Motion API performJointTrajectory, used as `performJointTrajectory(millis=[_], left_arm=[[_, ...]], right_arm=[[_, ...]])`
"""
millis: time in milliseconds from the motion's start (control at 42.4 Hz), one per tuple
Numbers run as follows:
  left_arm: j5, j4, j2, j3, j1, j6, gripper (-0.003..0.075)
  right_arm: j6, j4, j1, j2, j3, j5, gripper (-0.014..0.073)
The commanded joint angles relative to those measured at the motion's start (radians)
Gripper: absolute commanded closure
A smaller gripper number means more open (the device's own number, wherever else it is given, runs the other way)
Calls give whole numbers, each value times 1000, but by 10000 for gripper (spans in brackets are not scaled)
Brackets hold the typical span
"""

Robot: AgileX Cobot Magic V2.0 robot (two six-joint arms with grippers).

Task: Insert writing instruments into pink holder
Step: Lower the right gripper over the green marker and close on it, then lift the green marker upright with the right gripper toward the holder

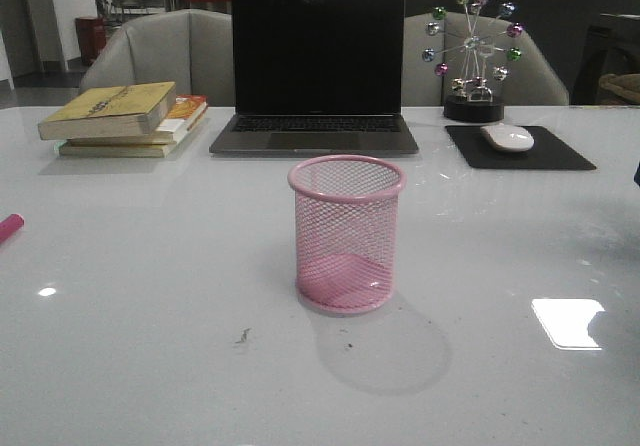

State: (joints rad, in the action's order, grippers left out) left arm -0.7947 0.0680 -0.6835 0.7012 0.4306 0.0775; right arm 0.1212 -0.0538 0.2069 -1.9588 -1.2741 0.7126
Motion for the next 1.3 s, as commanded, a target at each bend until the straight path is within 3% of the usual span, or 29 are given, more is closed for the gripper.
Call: performJointTrajectory(millis=[0, 118, 188, 448, 636, 990, 1272], left_arm=[[64, 17, -5, 29, 6, -2, 224], [64, 17, -5, 29, 6, -2, 224], [64, 17, -5, 29, 6, -2, 224], [64, 17, -5, 29, 6, -2, 224], [64, 17, -5, 29, 6, -2, 224], [64, 17, -5, 29, 6, -2, 224], [64, 17, -5, 29, 6, -2, 224]], right_arm=[[10, 10, 6, 48, -34, -25, 214], [10, 10, 6, 48, -43, -24, 387], [10, 10, 6, 50, -43, -25, 435], [10, -14, 0, 147, -31, -29, 448], [10, -55, -70, 364, 80, -196, 448], [10, -73, -449, 767, 408, -794, 448], [10, -64, -791, 747, 560, -1211, 448]])
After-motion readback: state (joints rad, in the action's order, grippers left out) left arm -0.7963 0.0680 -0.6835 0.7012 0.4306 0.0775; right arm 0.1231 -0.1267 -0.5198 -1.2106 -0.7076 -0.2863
